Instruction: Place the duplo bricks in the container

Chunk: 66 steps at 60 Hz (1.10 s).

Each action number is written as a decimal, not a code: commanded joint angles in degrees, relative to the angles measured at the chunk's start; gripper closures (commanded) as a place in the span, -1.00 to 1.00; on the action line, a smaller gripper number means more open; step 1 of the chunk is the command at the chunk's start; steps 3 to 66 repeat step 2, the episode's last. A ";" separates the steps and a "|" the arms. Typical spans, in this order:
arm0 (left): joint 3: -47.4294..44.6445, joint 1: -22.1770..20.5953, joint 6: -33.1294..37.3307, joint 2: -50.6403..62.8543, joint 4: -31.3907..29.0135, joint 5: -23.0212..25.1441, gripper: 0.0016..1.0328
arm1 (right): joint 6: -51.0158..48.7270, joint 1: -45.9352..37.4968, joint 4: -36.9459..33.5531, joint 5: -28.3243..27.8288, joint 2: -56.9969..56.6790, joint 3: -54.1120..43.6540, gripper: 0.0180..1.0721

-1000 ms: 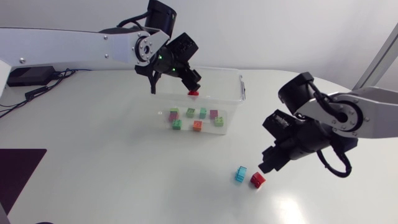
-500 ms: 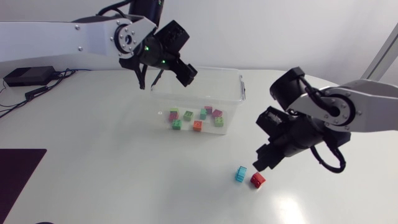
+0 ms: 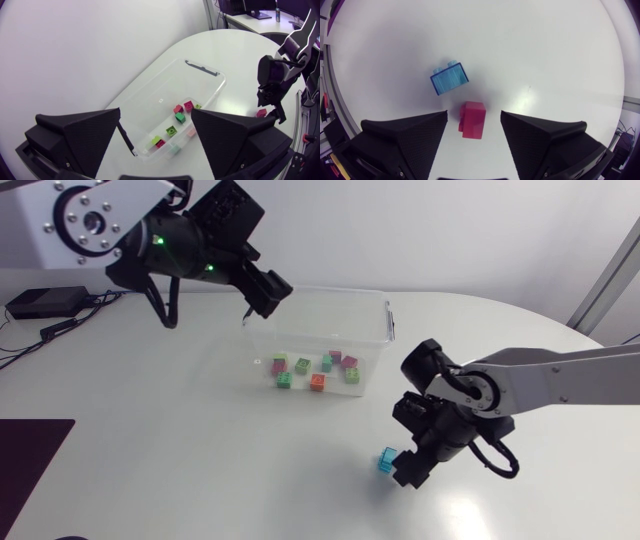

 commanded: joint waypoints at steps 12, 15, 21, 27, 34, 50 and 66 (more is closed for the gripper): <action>-4.07 -1.43 -1.11 -4.29 -0.51 -1.09 -0.91 | 1.09 0.50 1.21 -0.30 2.79 -1.53 -0.07; -4.07 -1.43 -1.11 -4.29 -0.51 -1.09 -0.91 | 1.09 0.50 1.21 -0.30 2.79 -1.53 -0.07; -4.07 -1.43 -1.11 -4.29 -0.51 -1.09 -0.91 | 1.09 0.50 1.21 -0.30 2.79 -1.53 -0.07; -4.07 -1.43 -1.11 -4.29 -0.51 -1.09 -0.91 | 1.09 0.50 1.21 -0.30 2.79 -1.53 -0.07; -4.07 -1.43 -1.11 -4.29 -0.51 -1.09 -0.91 | 1.09 0.50 1.21 -0.30 2.79 -1.53 -0.07; -4.07 -1.43 -1.11 -4.29 -0.51 -1.09 -0.91 | 1.09 0.50 1.21 -0.30 2.79 -1.53 -0.07; -4.07 -1.43 -1.11 -4.29 -0.51 -1.09 -0.91 | 1.09 0.50 1.21 -0.30 2.79 -1.53 -0.07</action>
